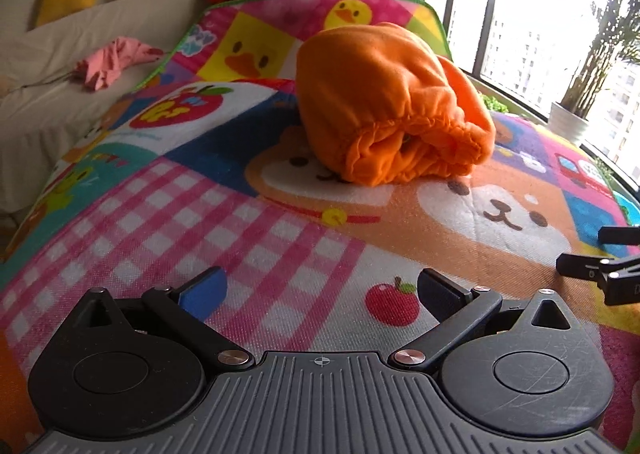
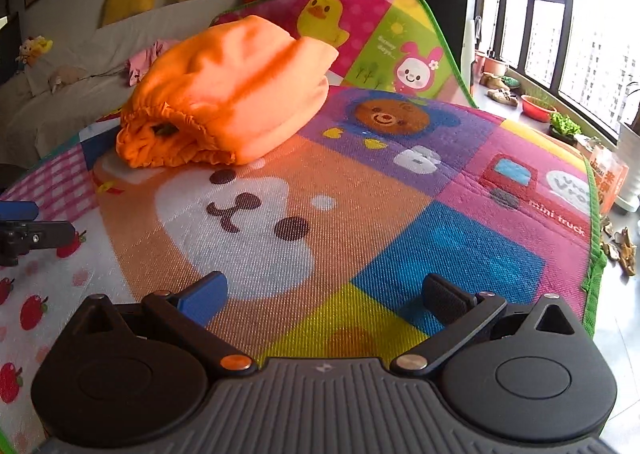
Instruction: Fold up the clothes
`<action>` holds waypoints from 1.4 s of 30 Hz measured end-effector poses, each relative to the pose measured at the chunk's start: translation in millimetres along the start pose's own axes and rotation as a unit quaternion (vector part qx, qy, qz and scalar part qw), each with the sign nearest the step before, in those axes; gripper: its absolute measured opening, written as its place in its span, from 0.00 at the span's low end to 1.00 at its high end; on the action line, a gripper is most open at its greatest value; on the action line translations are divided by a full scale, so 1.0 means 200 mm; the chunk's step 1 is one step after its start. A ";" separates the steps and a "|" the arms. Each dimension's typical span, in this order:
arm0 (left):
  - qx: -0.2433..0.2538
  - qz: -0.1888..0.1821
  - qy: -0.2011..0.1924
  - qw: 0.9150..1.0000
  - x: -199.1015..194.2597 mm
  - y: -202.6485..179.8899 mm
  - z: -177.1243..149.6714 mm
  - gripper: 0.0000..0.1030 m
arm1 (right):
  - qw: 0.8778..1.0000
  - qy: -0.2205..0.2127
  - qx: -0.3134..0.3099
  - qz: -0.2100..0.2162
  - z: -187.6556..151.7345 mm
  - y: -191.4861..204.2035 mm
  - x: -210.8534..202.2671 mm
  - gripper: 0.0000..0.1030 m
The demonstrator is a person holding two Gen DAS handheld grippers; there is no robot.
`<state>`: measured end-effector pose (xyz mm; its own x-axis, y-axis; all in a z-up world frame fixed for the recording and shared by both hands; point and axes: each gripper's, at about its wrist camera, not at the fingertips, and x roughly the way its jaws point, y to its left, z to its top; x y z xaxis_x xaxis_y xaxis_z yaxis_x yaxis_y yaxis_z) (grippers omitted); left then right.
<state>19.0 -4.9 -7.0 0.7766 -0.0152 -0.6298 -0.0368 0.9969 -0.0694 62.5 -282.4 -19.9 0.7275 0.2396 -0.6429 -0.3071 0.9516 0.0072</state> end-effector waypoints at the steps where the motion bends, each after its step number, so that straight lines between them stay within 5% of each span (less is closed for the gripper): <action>1: 0.000 0.001 0.000 1.000 0.00 0.00 0.00 1.00 | 1.000 0.000 0.000 0.000 0.00 0.00 0.00 1.00; 42: 0.012 0.008 0.005 1.000 0.01 -0.02 0.00 1.00 | 1.000 0.000 -0.002 -0.001 0.00 0.00 -0.01 1.00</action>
<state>21.1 -8.6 -8.9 0.7695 0.0008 -0.6386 -0.0346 0.9986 -0.0404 61.1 -283.5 -19.7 0.7277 0.2381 -0.6432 -0.3083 0.9513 0.0034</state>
